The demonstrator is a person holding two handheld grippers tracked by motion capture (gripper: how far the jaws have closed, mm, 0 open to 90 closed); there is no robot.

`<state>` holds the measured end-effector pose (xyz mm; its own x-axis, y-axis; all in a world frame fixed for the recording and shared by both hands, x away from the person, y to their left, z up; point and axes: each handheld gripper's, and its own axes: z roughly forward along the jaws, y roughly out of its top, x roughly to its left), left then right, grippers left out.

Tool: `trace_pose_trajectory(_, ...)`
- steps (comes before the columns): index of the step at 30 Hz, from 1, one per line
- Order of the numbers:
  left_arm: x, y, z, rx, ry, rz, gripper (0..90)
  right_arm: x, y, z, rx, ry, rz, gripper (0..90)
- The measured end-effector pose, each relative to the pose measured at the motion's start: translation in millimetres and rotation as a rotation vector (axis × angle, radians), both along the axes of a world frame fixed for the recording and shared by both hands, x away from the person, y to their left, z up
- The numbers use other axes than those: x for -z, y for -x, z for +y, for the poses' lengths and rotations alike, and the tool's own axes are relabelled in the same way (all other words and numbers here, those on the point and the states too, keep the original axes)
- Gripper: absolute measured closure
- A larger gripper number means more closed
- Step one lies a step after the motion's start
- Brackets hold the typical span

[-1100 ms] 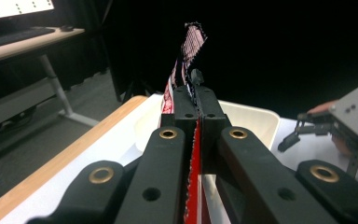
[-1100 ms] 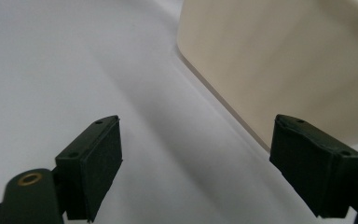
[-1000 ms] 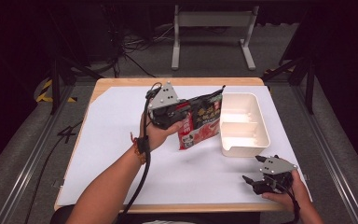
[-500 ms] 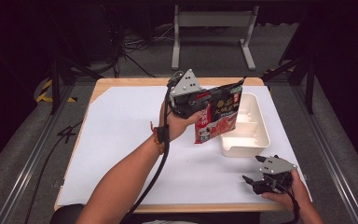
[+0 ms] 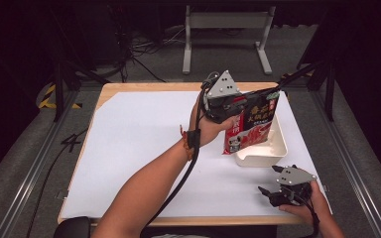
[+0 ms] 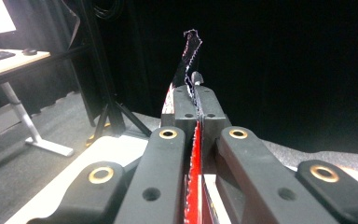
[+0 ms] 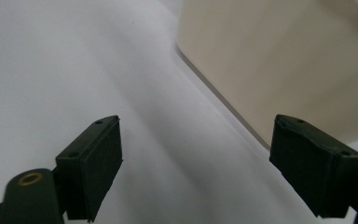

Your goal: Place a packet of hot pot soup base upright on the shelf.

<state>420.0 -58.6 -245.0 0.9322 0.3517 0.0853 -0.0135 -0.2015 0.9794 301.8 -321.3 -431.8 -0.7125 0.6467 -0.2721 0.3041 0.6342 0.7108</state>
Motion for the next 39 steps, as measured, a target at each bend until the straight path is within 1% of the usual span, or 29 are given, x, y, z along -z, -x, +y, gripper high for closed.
trace_pose_trajectory(6,2.5,-2.5,-10.3,0.005,0.001,0.006,89.5,0.2,-0.1,-0.1,-0.001,0.0,0.002,16.4)
trace_pose_trajectory(8,4.4,-3.8,-14.2,0.012,-0.002,-0.001,89.5,0.4,-0.2,0.0,-0.002,0.001,0.004,16.4)
trace_pose_trajectory(10,8.4,-6.8,-18.4,0.027,0.015,0.007,89.5,0.7,-0.4,0.1,-0.002,0.005,0.004,16.5)
trace_pose_trajectory(14,14.0,-11.9,-24.3,0.038,0.031,0.022,89.5,1.2,-0.4,0.4,-0.004,0.007,0.007,16.5)
trace_pose_trajectory(19,19.7,-16.4,-35.6,0.034,0.023,0.019,89.4,1.1,-0.4,-0.3,-0.003,-0.002,0.007,16.5)
trace_pose_trajectory(21,21.8,-18.8,-39.6,0.04,0.032,0.021,89.4,1.0,-0.4,-0.5,-0.003,-0.001,0.004,16.5)
trace_pose_trajectory(23,24.1,-20.9,-44.4,0.03,0.023,0.019,89.4,1.0,-0.4,-0.7,-0.005,0.003,0.005,16.5)
trace_pose_trajectory(27,31.1,-23.5,-50.8,0.037,0.026,0.036,89.4,1.7,-0.4,-0.2,-0.007,0.008,0.009,16.4)
trace_pose_trajectory(30,36.0,-24.4,-53.8,0.043,0.042,0.052,89.4,1.5,-0.3,-0.1,-0.01,0.011,0.008,16.5)
trace_pose_trajectory(32,39.1,-24.2,-57.5,0.037,0.02,0.052,89.4,1.8,-0.6,0.0,-0.007,0.01,0.011,16.5)
trace_pose_trajectory(37,48.8,-24.6,-60.5,0.05,0.016,0.059,89.2,1.5,0.0,0.2,-0.011,0.017,0.008,16.4)
trace_pose_trajectory(39,49.8,-24.5,-59.5,0.054,0.017,0.059,89.1,1.5,-0.3,0.0,-0.01,0.014,0.009,16.4)
